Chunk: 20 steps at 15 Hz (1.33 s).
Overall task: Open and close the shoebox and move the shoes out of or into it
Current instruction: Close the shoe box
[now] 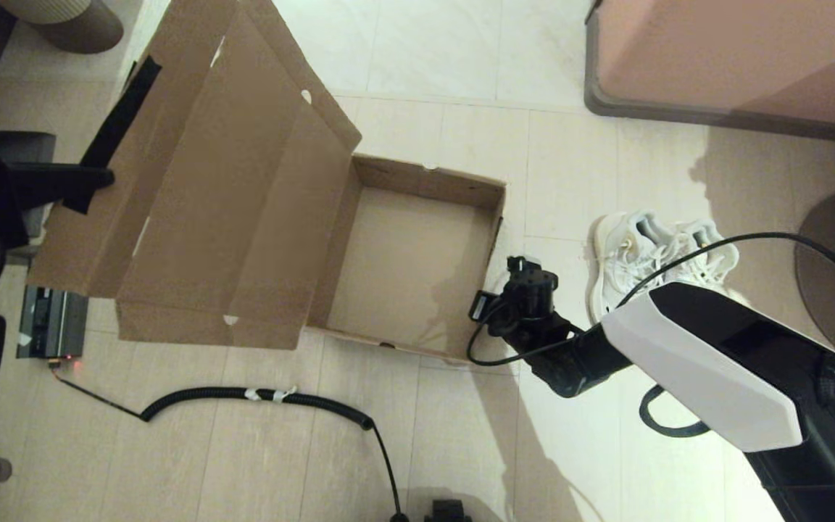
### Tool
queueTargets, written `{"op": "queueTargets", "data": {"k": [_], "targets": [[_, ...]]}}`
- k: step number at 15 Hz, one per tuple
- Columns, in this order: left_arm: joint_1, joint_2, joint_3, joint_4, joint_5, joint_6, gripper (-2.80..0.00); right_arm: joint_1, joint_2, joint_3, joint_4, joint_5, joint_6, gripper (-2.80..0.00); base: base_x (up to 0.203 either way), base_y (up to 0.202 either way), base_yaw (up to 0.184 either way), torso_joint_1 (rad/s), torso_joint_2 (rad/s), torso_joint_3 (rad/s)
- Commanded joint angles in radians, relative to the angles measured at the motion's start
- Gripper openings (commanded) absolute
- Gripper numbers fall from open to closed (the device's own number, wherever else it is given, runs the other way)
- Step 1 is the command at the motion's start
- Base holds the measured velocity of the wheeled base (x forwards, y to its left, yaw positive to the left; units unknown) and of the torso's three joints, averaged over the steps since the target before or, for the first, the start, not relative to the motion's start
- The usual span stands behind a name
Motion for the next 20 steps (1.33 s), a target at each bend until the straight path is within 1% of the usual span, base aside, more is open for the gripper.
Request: {"op": "queueTargets", "data": {"k": [1,4,7,10,12,13,15,18,20], "targets": [[-0.024,-0.009,0.005,0.000,-0.001,0.001,-2.80,0.026,0.018,-0.038,0.016,0.000,0.003,-2.80,0.000,0.000,0.000,0.000,0.00,0.000],[-0.042,-0.010,0.006,0.001,-0.001,0.001,-2.80,0.062,0.057,-0.146,0.071,-0.002,0.003,-2.80,0.000,0.000,0.000,0.000,0.00,0.000],[-0.072,-0.011,0.006,-0.002,0.000,-0.006,-2.80,0.078,0.094,-0.254,0.142,-0.003,0.003,-2.80,0.000,0.000,0.000,0.000,0.00,0.000],[-0.097,-0.008,0.007,0.003,0.000,-0.015,-2.80,0.086,0.100,-0.272,0.169,-0.005,0.003,-2.80,0.000,0.000,0.000,0.000,0.00,0.000],[-0.099,-0.009,0.021,0.003,0.000,-0.015,-2.80,0.085,0.100,-0.266,0.169,-0.013,0.003,-2.80,0.000,0.000,0.000,0.000,0.00,0.000],[-0.101,-0.012,0.024,0.000,-0.001,-0.021,0.00,0.085,0.101,-0.266,0.169,-0.023,0.001,-2.80,0.000,0.000,0.000,0.000,0.00,0.000],[-0.118,-0.013,0.014,-0.005,-0.001,-0.054,0.00,0.085,0.108,-0.271,0.169,-0.023,0.001,-2.80,0.000,0.000,0.000,0.000,0.00,0.000],[-0.141,-0.019,0.001,-0.002,-0.003,-0.059,0.00,0.085,0.108,-0.268,0.169,-0.024,0.001,-2.80,0.000,0.000,0.000,0.000,0.00,0.000],[-0.170,-0.025,0.006,0.002,-0.002,-0.087,0.00,0.085,0.106,-0.263,0.169,-0.029,0.001,-2.80,0.000,0.000,0.000,0.000,0.00,0.000]]}}
